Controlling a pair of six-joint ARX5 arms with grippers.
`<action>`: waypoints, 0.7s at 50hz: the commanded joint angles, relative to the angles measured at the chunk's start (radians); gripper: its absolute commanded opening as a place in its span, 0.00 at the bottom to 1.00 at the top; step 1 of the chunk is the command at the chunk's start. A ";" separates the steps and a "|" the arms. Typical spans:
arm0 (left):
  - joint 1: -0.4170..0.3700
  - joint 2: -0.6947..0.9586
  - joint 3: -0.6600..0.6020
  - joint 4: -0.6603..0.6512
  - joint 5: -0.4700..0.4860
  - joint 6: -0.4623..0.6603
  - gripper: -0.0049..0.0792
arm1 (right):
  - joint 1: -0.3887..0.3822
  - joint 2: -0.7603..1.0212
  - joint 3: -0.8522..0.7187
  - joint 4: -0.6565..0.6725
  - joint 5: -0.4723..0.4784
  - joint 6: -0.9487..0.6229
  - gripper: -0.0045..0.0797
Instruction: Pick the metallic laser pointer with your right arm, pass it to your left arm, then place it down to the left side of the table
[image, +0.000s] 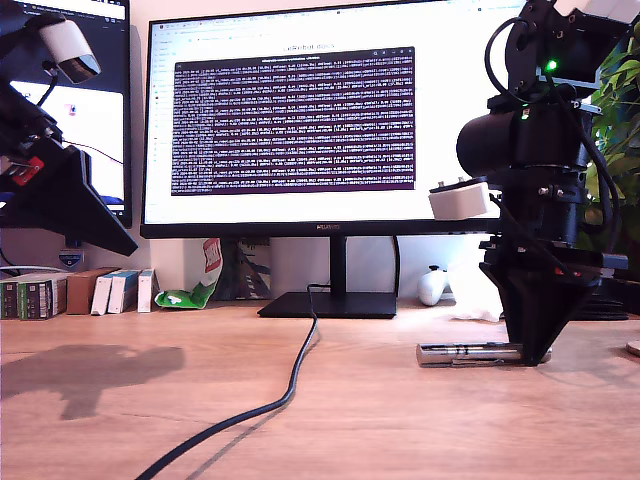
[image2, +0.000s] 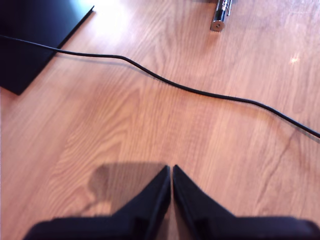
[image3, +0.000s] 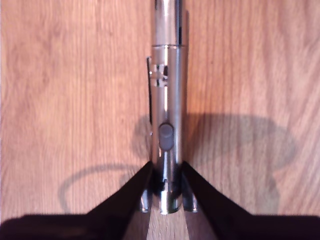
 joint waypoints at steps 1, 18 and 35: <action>0.003 -0.001 0.008 0.010 0.005 0.006 0.04 | 0.005 0.018 -0.048 0.004 -0.009 0.018 0.04; 0.003 -0.001 0.008 0.021 0.030 -0.004 0.24 | 0.006 -0.099 -0.034 0.044 -0.066 0.075 0.04; -0.079 -0.001 0.087 -0.037 -0.167 -0.074 0.41 | 0.056 -0.180 -0.023 0.060 -0.080 0.103 0.04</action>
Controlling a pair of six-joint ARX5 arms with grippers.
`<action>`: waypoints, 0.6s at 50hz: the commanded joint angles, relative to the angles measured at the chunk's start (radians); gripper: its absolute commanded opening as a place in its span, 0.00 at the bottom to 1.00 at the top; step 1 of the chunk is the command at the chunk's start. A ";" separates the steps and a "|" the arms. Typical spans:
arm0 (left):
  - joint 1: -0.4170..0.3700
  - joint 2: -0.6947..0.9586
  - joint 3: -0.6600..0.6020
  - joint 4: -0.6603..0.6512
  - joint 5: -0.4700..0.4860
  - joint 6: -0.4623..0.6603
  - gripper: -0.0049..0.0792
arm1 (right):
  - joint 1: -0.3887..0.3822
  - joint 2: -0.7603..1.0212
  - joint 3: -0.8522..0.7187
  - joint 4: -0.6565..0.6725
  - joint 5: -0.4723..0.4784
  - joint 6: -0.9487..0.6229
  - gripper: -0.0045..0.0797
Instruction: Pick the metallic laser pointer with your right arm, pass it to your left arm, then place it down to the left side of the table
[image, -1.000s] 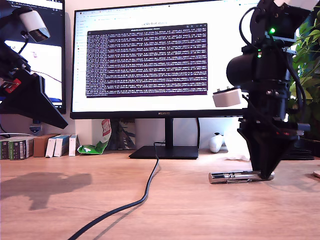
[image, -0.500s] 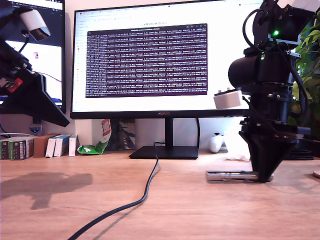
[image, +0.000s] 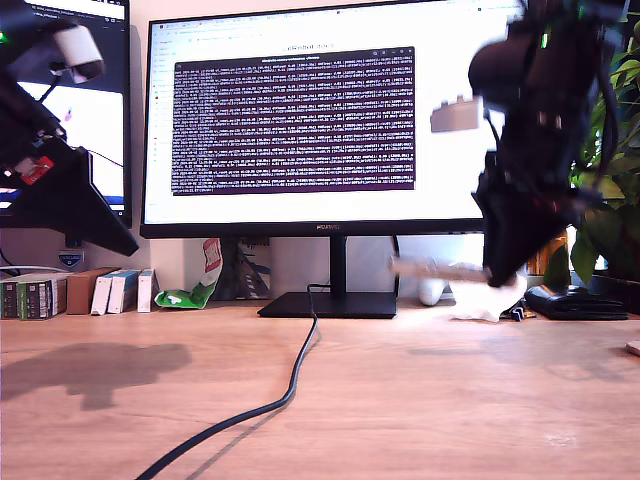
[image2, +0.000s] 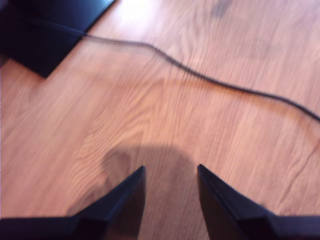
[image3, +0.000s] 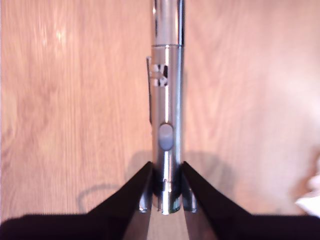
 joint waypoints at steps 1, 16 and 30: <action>-0.039 -0.001 0.052 -0.035 -0.032 0.003 0.41 | 0.035 0.015 -0.004 0.001 -0.005 0.007 0.04; -0.156 0.003 0.235 -0.283 -0.185 0.075 0.41 | 0.129 0.015 -0.003 0.035 -0.004 0.007 0.04; -0.263 0.049 0.275 -0.410 -0.311 0.127 0.41 | 0.180 0.015 -0.003 0.056 -0.005 0.007 0.04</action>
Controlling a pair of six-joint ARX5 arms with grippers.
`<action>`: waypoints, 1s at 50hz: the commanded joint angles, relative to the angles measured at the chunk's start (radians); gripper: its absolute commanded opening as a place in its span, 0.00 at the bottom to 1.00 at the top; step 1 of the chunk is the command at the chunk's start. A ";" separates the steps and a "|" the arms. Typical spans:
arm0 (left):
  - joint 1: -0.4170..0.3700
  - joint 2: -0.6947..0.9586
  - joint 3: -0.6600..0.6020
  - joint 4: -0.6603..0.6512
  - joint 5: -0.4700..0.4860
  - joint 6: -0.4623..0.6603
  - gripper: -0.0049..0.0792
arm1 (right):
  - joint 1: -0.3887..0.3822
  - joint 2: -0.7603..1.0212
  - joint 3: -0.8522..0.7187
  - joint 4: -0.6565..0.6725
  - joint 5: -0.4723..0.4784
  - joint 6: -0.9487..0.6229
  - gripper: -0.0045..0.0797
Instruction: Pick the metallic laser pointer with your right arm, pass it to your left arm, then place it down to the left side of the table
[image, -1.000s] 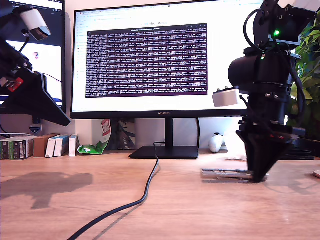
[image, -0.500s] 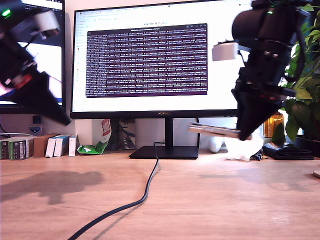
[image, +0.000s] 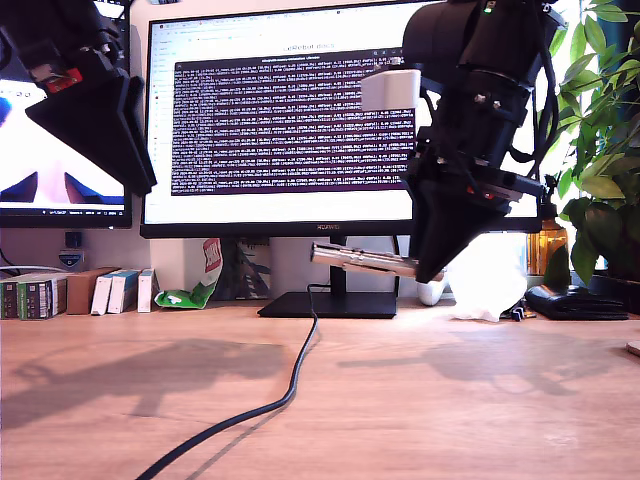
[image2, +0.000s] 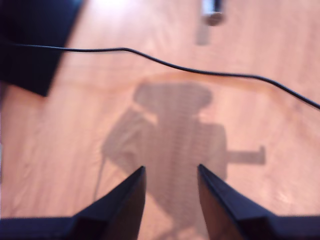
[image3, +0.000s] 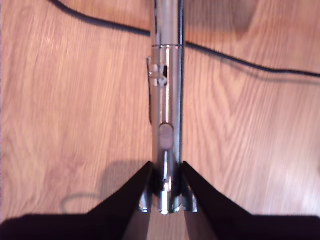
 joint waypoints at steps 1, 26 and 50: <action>-0.025 0.043 0.002 -0.002 -0.007 0.012 0.41 | 0.020 0.011 -0.003 0.011 -0.004 0.002 0.04; -0.133 0.113 0.008 0.051 -0.009 0.019 0.41 | 0.117 0.011 -0.003 0.108 -0.014 0.058 0.04; -0.139 0.125 0.008 0.126 -0.025 0.019 0.41 | 0.169 0.011 -0.003 0.164 -0.039 0.106 0.04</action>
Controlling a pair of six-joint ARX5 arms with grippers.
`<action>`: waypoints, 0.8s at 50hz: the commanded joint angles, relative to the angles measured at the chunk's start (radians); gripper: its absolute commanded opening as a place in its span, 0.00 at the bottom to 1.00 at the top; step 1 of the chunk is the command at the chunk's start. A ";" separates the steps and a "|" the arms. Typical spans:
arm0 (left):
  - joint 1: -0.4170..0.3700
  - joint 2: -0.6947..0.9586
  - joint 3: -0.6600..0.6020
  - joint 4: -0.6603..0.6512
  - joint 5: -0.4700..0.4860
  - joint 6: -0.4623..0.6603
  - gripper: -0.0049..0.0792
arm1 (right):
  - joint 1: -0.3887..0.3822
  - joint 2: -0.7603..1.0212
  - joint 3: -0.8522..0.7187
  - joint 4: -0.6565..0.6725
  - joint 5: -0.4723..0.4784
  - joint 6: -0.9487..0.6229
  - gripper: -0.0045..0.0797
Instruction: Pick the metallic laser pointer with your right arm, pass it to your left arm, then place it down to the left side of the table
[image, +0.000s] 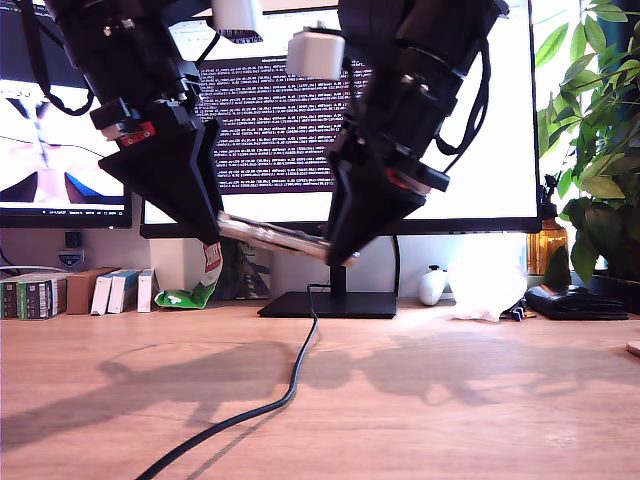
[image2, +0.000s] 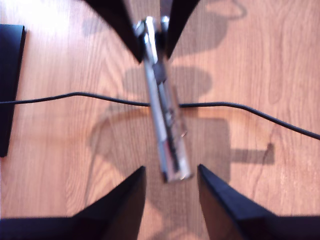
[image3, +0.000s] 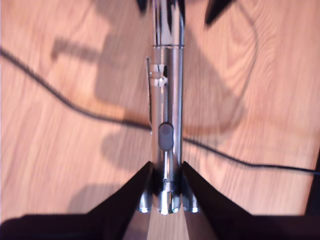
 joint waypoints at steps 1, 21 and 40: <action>-0.006 0.011 0.008 0.009 0.004 0.004 0.41 | 0.016 0.011 -0.003 0.018 -0.008 0.014 0.04; -0.017 0.011 0.008 0.010 0.022 -0.005 0.40 | 0.051 0.011 -0.003 0.050 -0.008 0.018 0.04; -0.035 0.011 0.008 0.009 0.022 -0.004 0.03 | 0.064 0.011 -0.003 0.055 -0.006 0.018 0.04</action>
